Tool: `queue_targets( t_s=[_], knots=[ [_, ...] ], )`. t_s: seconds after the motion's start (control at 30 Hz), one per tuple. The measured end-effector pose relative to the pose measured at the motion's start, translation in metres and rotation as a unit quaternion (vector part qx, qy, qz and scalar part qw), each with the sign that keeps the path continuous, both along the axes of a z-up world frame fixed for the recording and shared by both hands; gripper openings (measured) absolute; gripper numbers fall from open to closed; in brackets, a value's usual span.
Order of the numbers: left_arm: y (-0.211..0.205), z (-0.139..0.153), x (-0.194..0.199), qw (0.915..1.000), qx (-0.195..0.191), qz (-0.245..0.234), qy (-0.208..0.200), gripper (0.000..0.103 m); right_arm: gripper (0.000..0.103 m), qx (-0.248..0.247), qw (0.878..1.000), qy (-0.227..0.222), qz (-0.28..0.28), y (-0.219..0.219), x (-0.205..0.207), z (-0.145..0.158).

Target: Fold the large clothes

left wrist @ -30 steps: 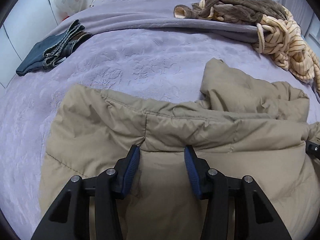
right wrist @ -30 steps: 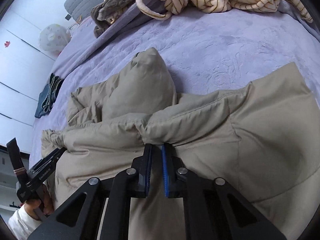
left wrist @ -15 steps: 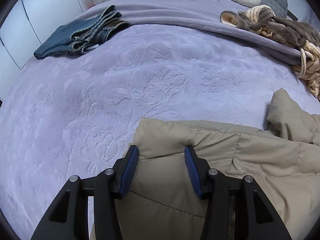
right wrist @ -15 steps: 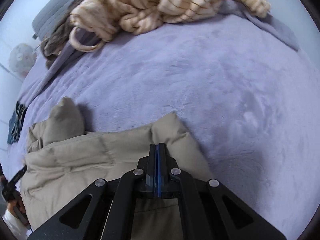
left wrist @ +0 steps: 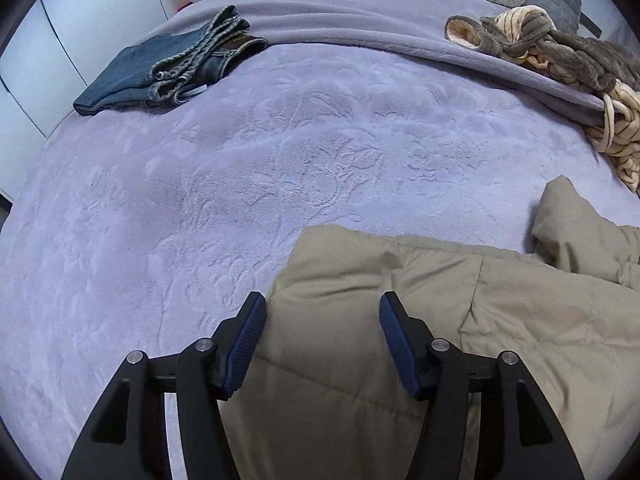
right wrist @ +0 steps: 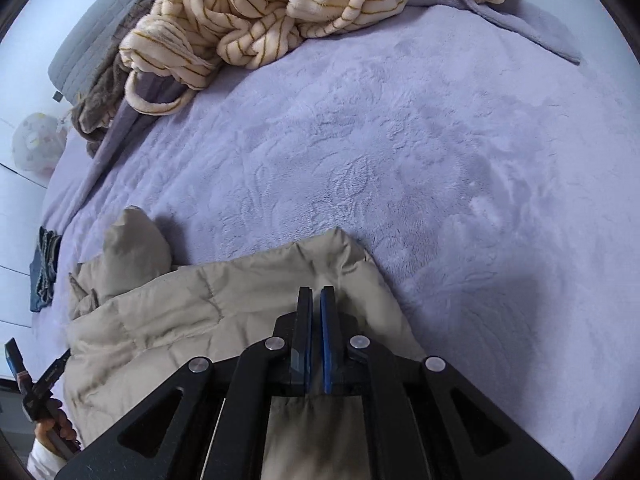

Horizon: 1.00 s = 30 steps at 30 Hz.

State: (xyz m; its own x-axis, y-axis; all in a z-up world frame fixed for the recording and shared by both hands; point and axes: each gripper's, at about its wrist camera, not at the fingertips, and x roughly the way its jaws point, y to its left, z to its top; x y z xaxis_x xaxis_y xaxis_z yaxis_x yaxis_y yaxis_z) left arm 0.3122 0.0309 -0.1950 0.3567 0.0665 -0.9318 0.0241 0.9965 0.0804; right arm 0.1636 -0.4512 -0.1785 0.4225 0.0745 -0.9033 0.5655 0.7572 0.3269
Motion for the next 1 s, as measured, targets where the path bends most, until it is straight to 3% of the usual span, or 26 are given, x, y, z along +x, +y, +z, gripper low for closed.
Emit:
queue_targets(
  t_s=[0.03, 0.07, 0.1, 0.13, 0.37, 0.4, 0.83, 1.0],
  knots=[
    [0.003, 0.006, -0.007, 1.0000, -0.002, -0.004, 0.002, 0.079, 0.017, 0.004, 1.000, -0.007, 0.000, 0.002, -0.007, 0.007],
    [0.007, 0.012, -0.014, 1.0000, -0.002, -0.005, 0.004, 0.087, 0.024, 0.008, 1.000, -0.013, -0.001, 0.004, -0.014, 0.014],
    [0.010, 0.017, -0.021, 1.0000, -0.002, -0.003, 0.000, 0.092, 0.041, 0.012, 1.000, -0.017, -0.003, 0.006, -0.023, 0.018],
    [0.014, 0.022, -0.029, 1.0000, -0.004, -0.003, -0.004, 0.092, 0.047, 0.018, 1.000, -0.022, -0.006, 0.009, -0.032, 0.024],
    [0.029, 0.039, -0.080, 0.9997, -0.022, -0.004, 0.014, 0.092, 0.047, 0.055, 0.998, -0.025, -0.017, 0.033, -0.079, 0.039],
    [0.030, 0.040, -0.087, 0.9996, -0.023, -0.005, 0.017, 0.103, 0.048, 0.060, 0.998, -0.024, -0.020, 0.037, -0.087, 0.040],
    [0.031, 0.055, -0.160, 0.9971, -0.056, -0.015, 0.048, 0.103, 0.081, 0.111, 0.993, -0.013, -0.040, 0.078, -0.166, 0.041],
    [0.034, 0.047, -0.179, 0.9950, -0.067, -0.011, 0.072, 0.103, 0.084, 0.143, 0.988, -0.007, -0.053, 0.090, -0.182, 0.027]
  ],
)
